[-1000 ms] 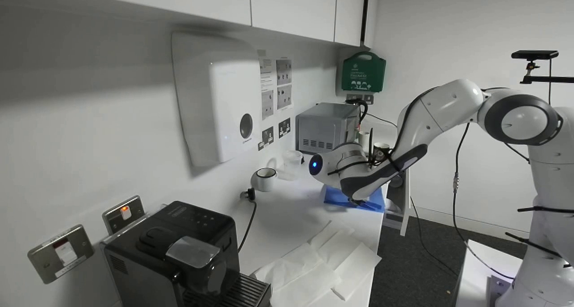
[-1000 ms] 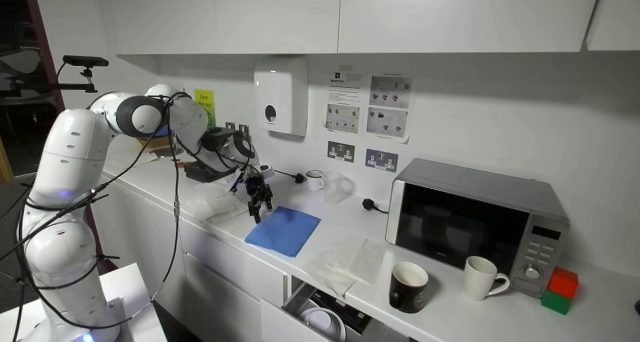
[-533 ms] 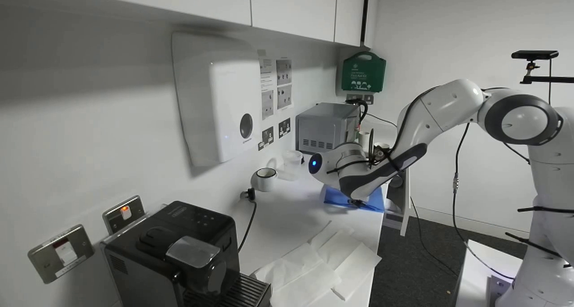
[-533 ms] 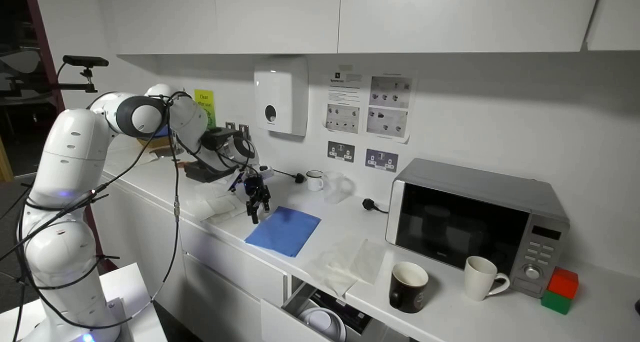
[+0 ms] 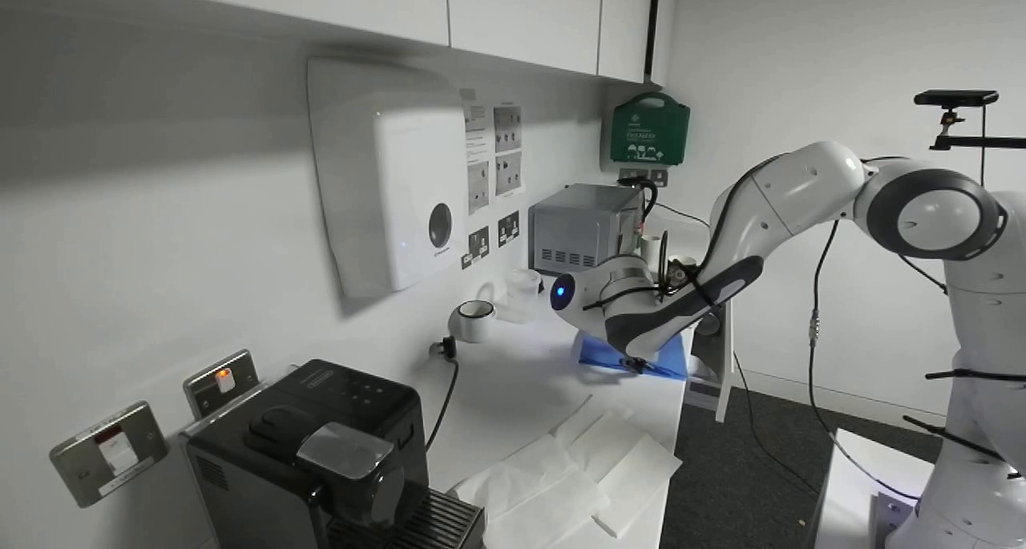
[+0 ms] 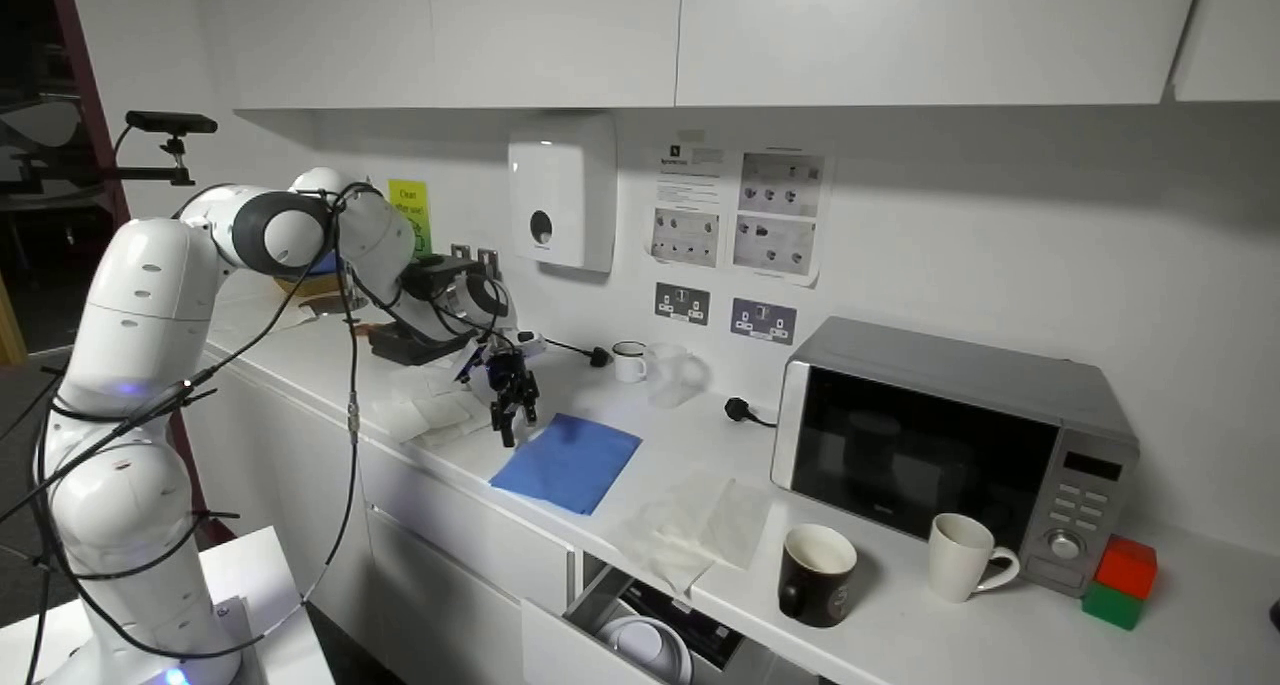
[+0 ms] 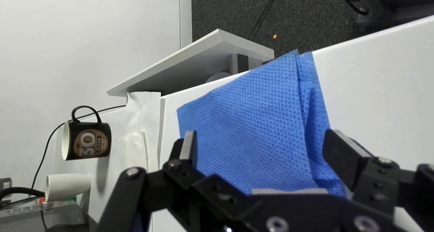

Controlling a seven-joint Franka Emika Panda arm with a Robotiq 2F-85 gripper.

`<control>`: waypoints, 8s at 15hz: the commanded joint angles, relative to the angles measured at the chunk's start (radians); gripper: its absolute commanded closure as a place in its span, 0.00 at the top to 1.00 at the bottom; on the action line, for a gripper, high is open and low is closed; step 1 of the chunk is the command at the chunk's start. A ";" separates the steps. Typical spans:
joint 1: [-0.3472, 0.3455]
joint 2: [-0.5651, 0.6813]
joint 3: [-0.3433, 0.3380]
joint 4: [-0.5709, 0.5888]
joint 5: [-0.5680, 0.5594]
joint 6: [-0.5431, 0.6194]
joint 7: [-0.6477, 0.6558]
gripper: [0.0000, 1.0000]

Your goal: Unfold the blue cloth

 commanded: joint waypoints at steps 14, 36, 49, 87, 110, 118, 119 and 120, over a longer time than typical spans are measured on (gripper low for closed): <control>-0.009 -0.004 -0.004 0.001 -0.009 0.021 -0.024 1.00; -0.018 0.029 -0.025 0.030 -0.016 0.011 -0.050 1.00; -0.025 0.039 -0.021 0.043 -0.002 0.054 -0.088 1.00; -0.051 -0.007 -0.032 0.022 0.089 0.053 -0.109 0.00; -0.100 -0.383 -0.037 -0.168 0.485 0.192 -0.123 0.00; -0.170 -0.484 -0.058 -0.198 0.644 0.176 -0.208 0.00; -0.178 -0.477 -0.064 -0.187 0.670 0.169 -0.225 0.00; -0.184 -0.469 -0.070 -0.178 0.695 0.165 -0.237 0.00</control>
